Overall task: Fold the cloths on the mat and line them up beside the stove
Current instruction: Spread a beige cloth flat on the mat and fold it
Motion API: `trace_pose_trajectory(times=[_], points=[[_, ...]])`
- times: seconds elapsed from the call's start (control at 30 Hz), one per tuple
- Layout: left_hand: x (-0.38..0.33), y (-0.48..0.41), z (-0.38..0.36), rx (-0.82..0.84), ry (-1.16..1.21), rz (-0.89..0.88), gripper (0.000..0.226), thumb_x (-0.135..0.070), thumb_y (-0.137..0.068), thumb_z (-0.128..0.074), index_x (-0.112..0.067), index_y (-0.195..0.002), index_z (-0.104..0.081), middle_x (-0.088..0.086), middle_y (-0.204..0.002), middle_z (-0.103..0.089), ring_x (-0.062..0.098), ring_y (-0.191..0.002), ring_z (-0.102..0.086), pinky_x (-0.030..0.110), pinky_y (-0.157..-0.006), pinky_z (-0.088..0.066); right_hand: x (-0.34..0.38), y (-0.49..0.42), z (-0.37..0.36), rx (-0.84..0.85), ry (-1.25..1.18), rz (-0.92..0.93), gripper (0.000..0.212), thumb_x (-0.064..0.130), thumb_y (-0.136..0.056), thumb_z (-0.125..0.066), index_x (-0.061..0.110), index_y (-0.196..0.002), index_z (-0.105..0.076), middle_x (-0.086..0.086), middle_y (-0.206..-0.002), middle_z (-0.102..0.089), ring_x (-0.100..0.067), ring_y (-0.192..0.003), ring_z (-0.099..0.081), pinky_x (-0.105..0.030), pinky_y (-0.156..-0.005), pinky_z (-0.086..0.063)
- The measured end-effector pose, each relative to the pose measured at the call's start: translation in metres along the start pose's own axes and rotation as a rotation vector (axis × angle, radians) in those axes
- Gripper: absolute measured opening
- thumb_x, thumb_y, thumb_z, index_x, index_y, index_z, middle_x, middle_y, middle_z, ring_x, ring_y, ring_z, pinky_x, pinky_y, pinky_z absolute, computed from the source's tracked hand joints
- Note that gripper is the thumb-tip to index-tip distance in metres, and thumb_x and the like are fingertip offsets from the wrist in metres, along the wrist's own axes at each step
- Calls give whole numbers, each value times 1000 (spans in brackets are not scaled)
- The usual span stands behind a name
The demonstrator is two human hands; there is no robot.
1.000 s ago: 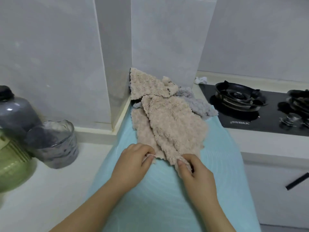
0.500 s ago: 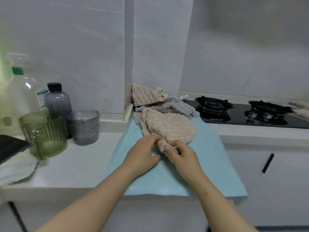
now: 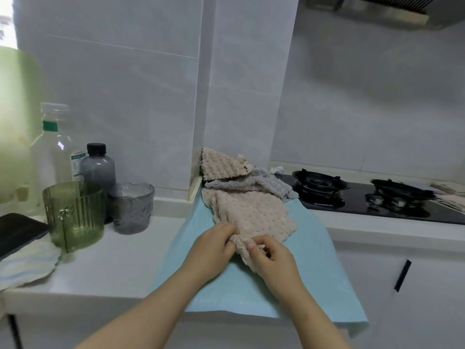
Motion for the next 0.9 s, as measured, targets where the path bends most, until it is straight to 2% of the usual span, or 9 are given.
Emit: trace_pose_trajectory(times=[0.1,0.17,0.2,0.27,0.37,0.47,0.57,0.73,0.9], points=[[4,1,3,-6,49,87,13,-20,-84,-40,-22,-71,-40,1,-74,-51,21,-73,-47,33,-62,-31,6,1,-5,56,69,54,11,33,-88,-60,35,-78,-58,12,-71,-59,7,-65,-50,-10,-58,-37],[11,2,7,-64,220,167,10,-26,-74,-33,-23,-67,-41,6,-72,-53,21,-70,-46,32,-61,-33,5,1,-9,109,172,73,10,37,-83,-65,37,-89,-56,16,-90,-51,4,-86,-46,-12,-71,-35],[16,3,10,-106,326,204,11,-26,-71,-33,-23,-65,-42,6,-69,-52,20,-68,-45,31,-61,-33,2,-1,-12,131,265,72,20,37,-82,-66,35,-100,-57,16,-100,-46,-3,-98,-41,-17,-82,-35],[23,3,11,-153,517,271,15,-28,-75,-38,-21,-65,-47,1,-68,-51,16,-68,-45,28,-62,-35,2,-2,-15,136,373,97,28,33,-83,-63,30,-111,-59,16,-108,-42,-10,-108,-37,-24,-91,-34],[22,2,3,-58,652,266,20,-45,-75,-58,-26,-78,-56,-5,-76,-57,11,-74,-52,15,-65,-42,1,-4,-5,41,112,61,20,15,-86,-57,31,-98,-62,15,-101,-62,-7,-95,-56,-14,-77,-42],[14,3,-9,150,452,180,54,-66,-57,-63,-38,-103,-53,-13,-106,-60,6,-98,-57,23,-88,-47,-12,-4,8,-48,-267,-82,24,12,-89,-56,31,-102,-62,12,-101,-67,-5,-96,-61,-18,-79,-46],[7,3,-10,142,94,78,70,-57,-71,-65,-32,-132,-40,-16,-130,-44,4,-121,-41,25,-100,-37,-12,-2,11,-77,-415,-77,23,11,-91,-56,31,-98,-64,14,-97,-69,2,-91,-63,-14,-74,-49],[6,5,13,-135,48,114,41,-25,-84,-61,-24,-123,-49,-6,-121,-46,13,-112,-46,25,-87,-39,-8,1,6,-51,-414,-58,18,14,-92,-56,29,-95,-65,12,-94,-71,2,-87,-65,-13,-70,-50],[3,13,30,-325,-186,190,23,-30,-81,-62,-21,-101,-58,-5,-91,-39,15,-86,-42,27,-66,-33,-11,0,14,-138,-464,-85,19,14,-92,-55,30,-94,-63,7,-99,-69,-9,-97,-63,-27,-85,-49]])
Point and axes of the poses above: each hand's wrist, its own y-axis away from the middle knuckle, its own z-axis out of the back of the hand, x = y × z, the point moved 7 cm from there along -y, towards the middle knuckle
